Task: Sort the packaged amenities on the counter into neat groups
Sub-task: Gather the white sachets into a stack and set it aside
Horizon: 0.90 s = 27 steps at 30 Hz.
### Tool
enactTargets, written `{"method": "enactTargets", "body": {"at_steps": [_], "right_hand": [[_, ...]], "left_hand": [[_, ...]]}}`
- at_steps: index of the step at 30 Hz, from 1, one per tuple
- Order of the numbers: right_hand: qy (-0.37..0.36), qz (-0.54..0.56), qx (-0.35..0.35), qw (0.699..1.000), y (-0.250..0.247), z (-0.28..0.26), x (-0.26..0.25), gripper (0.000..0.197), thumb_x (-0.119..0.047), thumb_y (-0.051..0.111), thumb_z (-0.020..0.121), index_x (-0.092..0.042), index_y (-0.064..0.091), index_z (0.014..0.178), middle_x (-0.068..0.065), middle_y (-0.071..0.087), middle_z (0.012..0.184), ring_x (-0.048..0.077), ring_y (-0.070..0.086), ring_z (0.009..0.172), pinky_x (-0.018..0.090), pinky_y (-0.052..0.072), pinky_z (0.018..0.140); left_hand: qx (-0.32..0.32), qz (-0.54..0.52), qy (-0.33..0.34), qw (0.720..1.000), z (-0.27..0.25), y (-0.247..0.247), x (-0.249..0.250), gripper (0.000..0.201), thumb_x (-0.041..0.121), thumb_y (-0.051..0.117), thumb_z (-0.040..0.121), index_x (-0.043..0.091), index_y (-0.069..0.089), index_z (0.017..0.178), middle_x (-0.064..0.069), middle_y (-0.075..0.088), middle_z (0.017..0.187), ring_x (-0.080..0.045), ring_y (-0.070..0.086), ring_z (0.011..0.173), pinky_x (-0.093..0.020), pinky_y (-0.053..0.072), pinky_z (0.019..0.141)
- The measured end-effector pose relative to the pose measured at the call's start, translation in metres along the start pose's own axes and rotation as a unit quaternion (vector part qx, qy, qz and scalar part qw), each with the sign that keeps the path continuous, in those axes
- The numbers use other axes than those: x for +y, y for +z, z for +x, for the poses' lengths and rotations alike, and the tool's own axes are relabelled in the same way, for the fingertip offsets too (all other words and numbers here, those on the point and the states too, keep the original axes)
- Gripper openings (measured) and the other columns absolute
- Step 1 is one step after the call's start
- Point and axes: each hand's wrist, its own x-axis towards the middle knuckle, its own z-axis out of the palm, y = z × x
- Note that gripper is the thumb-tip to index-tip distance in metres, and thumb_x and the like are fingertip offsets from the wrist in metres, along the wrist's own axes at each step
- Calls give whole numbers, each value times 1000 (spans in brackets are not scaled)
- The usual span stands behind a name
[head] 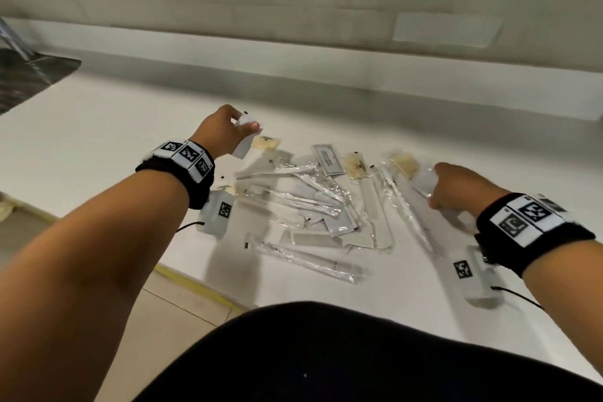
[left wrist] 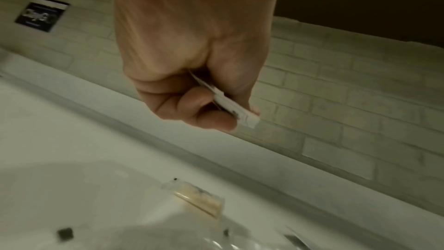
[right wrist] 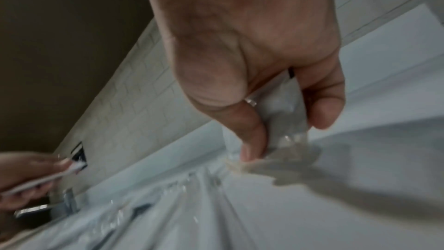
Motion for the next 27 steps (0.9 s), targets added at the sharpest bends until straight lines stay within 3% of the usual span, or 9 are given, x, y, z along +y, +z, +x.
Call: {"method": "enactTargets", "body": {"at_steps": [2,4,7,11,14,19,22,24,27], "right_hand": [[-10,53,46,997,-10,-4,-8,46,-20,67,83,-7,52,124,12,65,103,29,60,91,27,40,71],[-25,121,72,990,-18,-8,-26,30,-24,67,84,-11,56,108,7,64,84,27,61,80,29,43,68],[-69,161,71,982,-22,-9,-62,34,-25,68,85,-8,58,113,11,65,99,29,62,88,32,47,75],[-91,217,21,972,-28,6,-120,38,-26,69,86,-4,61,115,19,67,106,32,64,90,41,53,85],[-78,169,-6,983,-25,25,-156,42,-37,68,86,-3,64,110,18,68,105,31,65,90,35,51,83],[-57,5,-13,998,-5,47,-198,55,-46,64,86,-5,58,123,16,58,126,32,60,109,35,49,91],[-24,-17,-29,999,3,50,-207,51,-35,69,82,-9,54,124,16,49,129,32,62,105,33,51,81],[-16,-4,-31,999,5,52,-206,47,-24,72,79,-9,55,121,15,59,123,31,63,101,30,50,75],[36,50,-43,997,3,50,-193,76,-23,83,70,-5,42,131,14,60,122,34,62,106,39,53,84]], "left_hand": [[-7,-39,-31,999,11,-8,-12,57,47,71,79,13,51,121,-9,61,112,-25,61,96,-35,53,77],[-46,-63,-48,996,21,-15,-21,61,39,75,79,13,48,127,-7,59,111,-20,61,88,-28,54,65],[-116,20,-14,993,34,-20,-29,58,34,74,81,11,49,128,-4,58,105,-12,59,72,-19,48,54],[-173,130,58,975,39,-21,-24,34,39,67,85,7,59,92,-5,61,83,-20,57,74,-23,41,61],[-220,141,141,955,32,-16,-12,34,41,66,86,10,63,100,-8,64,93,-23,57,82,-27,41,65],[-349,138,241,895,11,8,11,23,39,66,85,28,59,103,10,65,91,-11,62,83,-26,47,73],[-408,171,296,847,-3,27,22,30,36,64,85,28,57,113,13,64,95,-2,62,77,-22,50,70],[-416,219,341,814,-5,36,24,48,43,61,80,26,54,124,9,60,113,-9,61,90,-28,51,78],[-414,266,381,782,0,39,18,48,41,59,82,28,52,127,6,59,119,-12,59,95,-30,49,77]]}}
